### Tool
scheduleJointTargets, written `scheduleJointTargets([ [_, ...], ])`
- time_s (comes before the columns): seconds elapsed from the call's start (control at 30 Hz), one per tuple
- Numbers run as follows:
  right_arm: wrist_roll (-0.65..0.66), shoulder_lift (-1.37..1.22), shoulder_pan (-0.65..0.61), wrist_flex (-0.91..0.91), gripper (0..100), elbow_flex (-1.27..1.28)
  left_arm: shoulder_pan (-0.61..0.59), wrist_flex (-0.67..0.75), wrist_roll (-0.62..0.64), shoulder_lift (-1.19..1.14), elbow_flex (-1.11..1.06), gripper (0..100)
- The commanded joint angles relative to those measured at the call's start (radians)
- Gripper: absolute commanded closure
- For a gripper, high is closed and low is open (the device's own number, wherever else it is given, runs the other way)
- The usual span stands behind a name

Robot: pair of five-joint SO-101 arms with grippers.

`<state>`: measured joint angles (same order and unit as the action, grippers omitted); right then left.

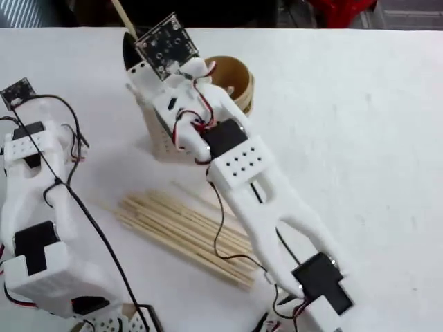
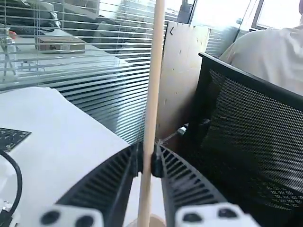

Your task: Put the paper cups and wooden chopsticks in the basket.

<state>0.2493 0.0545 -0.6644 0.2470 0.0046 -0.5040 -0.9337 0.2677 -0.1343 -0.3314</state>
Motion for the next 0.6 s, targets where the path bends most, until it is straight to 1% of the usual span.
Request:
scheduleJointTargets([
  [0.0, -0.011, 0.021, 0.008, 0.038, 91.7, -0.063, -0.002, 0.014, 0.006, 0.007, 0.008, 83],
  [0.07, -0.014, 0.039, -0.004, 0.088, 84.8, -0.063, -0.002, 0.012, 0.006, 0.007, 0.008, 83],
  [0.13, -0.037, 0.065, -0.007, 0.140, 82.2, -0.063, -0.002, 0.012, 0.006, 0.007, 0.008, 83],
  [0.23, -0.038, 0.120, -0.012, 0.239, 85.4, -0.063, -0.004, 0.012, 0.006, 0.007, 0.008, 83],
  [0.3, -0.038, 0.162, -0.013, 0.351, 89.7, -0.063, -0.004, 0.012, 0.006, 0.007, 0.008, 83],
  [0.37, -0.038, 0.213, -0.010, 0.535, 94.0, -0.063, -0.004, 0.014, 0.006, 0.007, 0.006, 83],
  [0.43, -0.037, 0.263, -0.002, 0.771, 96.6, -0.063, -0.004, 0.012, -0.008, 0.007, 0.006, 83],
  [0.5, -0.035, 0.308, 0.025, 1.000, 97.0, -0.063, -0.004, 0.006, -0.061, 0.012, 0.011, 83],
  [0.57, -0.035, 0.354, 0.076, 1.167, 97.3, -0.061, -0.007, -0.041, -0.098, 0.018, 0.028, 83],
])
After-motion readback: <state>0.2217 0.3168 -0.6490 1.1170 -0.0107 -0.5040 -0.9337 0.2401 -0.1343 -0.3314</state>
